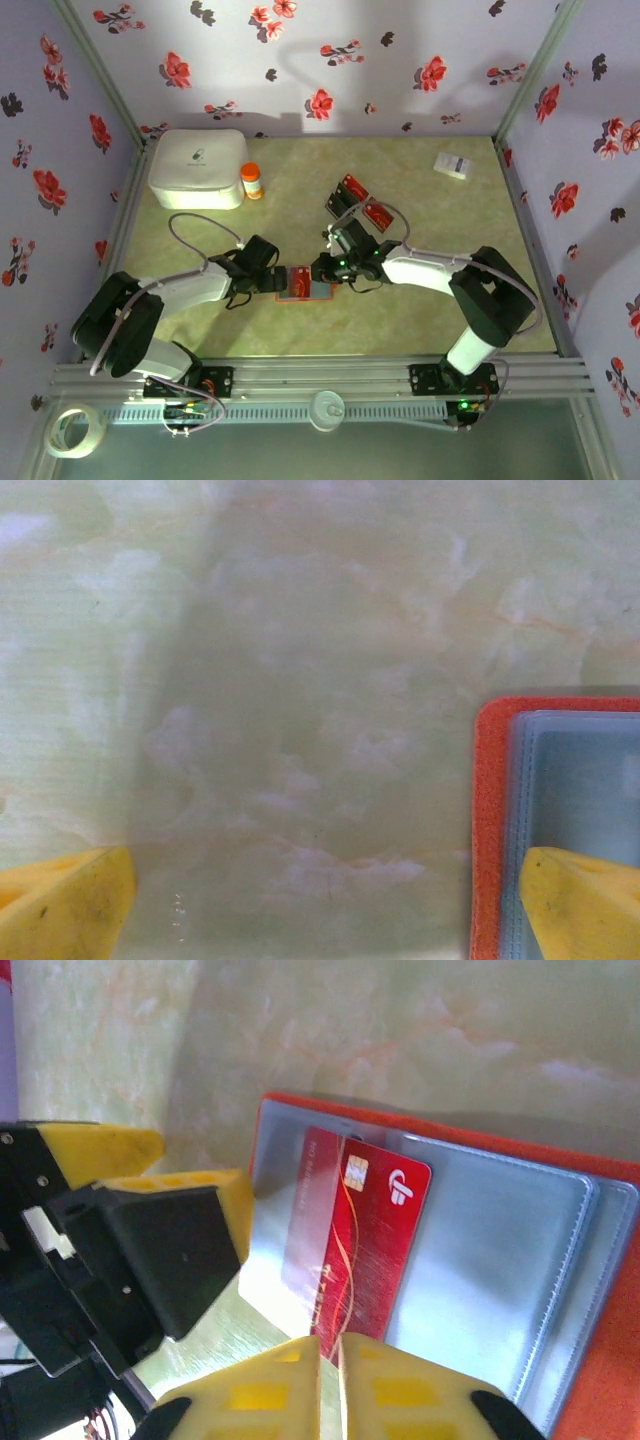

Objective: Put the credit cards into the card holder

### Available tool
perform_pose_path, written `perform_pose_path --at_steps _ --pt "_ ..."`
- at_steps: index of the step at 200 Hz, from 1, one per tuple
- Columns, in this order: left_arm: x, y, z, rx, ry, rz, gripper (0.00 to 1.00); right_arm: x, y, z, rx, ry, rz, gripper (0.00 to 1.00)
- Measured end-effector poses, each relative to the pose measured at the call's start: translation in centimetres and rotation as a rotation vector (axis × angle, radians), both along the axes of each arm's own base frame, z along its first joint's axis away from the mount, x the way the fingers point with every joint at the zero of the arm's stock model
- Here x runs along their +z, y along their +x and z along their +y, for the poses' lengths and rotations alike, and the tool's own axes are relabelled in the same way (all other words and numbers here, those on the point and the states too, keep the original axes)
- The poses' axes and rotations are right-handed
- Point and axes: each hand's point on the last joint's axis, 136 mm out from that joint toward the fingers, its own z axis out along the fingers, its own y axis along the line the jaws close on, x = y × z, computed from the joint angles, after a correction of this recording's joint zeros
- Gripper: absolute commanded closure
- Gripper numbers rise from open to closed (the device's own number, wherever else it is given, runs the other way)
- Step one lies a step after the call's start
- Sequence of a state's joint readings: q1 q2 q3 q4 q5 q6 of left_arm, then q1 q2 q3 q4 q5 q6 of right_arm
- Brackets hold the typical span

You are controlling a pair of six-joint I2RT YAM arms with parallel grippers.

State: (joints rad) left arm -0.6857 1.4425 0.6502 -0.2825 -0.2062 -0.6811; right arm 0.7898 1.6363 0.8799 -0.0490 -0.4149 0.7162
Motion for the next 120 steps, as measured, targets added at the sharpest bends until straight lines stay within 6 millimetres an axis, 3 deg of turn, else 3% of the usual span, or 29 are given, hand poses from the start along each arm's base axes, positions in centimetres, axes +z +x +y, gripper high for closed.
perform_pose_path --at_steps 29,85,120 --pt "0.0 0.0 0.0 0.0 0.0 0.0 0.0 -0.6 0.5 0.7 0.005 -0.012 0.009 0.92" --pt "0.0 0.0 0.0 0.0 0.0 0.0 0.0 -4.1 -0.1 1.5 0.025 -0.083 0.056 0.96" --pt "0.0 0.0 0.0 0.001 0.002 0.0 0.0 -4.3 0.0 3.3 0.049 -0.081 0.05 0.96"
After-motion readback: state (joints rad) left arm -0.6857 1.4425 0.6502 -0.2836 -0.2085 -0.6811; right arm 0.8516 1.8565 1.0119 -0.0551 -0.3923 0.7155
